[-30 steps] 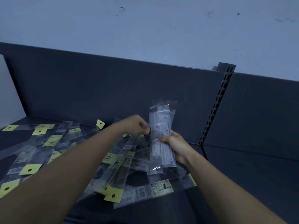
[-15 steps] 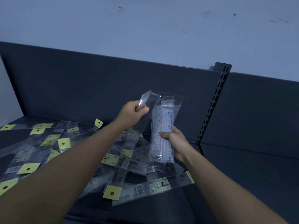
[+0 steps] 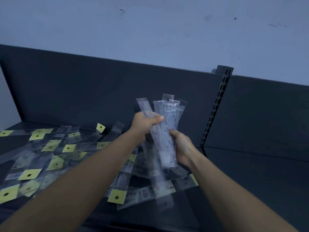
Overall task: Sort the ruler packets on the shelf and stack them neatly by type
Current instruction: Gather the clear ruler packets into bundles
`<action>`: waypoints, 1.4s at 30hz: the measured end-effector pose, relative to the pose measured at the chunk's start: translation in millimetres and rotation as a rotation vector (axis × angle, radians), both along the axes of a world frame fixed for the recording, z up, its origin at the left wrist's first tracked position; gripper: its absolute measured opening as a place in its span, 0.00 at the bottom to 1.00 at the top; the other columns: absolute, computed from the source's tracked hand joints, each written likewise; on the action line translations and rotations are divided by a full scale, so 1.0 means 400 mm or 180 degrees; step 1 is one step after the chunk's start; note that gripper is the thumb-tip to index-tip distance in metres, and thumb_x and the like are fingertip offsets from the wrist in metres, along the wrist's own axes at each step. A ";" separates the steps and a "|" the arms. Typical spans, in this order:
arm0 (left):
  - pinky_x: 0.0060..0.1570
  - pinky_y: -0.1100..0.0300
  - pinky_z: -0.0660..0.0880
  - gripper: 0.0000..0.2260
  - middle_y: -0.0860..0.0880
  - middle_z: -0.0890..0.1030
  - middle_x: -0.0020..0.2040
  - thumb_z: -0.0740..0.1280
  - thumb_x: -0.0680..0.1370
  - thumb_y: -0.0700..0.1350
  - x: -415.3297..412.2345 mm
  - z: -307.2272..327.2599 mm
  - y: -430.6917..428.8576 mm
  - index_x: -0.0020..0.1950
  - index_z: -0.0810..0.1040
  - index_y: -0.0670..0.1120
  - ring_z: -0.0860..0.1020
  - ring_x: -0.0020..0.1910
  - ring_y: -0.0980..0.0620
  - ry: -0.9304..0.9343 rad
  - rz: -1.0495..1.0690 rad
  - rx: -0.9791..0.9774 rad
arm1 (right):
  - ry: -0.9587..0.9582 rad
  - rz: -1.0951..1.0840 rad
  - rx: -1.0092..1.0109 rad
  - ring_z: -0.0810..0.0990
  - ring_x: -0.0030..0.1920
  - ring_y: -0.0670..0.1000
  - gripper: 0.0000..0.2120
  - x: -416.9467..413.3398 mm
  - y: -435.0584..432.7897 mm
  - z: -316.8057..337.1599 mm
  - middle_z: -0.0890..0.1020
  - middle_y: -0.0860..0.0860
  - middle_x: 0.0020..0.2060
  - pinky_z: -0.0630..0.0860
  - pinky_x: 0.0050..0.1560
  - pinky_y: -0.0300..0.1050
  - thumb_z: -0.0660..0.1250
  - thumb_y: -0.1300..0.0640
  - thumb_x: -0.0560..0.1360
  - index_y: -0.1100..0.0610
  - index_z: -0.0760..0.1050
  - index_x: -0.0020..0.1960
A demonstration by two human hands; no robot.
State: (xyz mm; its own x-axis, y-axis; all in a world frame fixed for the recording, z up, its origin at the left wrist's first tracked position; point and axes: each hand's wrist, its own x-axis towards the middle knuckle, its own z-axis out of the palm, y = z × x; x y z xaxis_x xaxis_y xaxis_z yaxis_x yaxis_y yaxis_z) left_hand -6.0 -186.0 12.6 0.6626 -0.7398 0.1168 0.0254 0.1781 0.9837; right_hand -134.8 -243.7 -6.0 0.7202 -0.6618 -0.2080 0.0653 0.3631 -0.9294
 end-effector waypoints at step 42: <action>0.39 0.59 0.67 0.03 0.50 0.75 0.43 0.65 0.77 0.43 0.009 -0.089 0.124 0.44 0.72 0.46 0.74 0.44 0.50 -0.3536 -0.0679 0.2184 | 0.0710 -0.0560 -0.0424 0.83 0.43 0.56 0.20 -0.161 -0.002 -0.066 0.82 0.58 0.51 0.80 0.31 0.46 0.68 0.72 0.71 0.60 0.72 0.60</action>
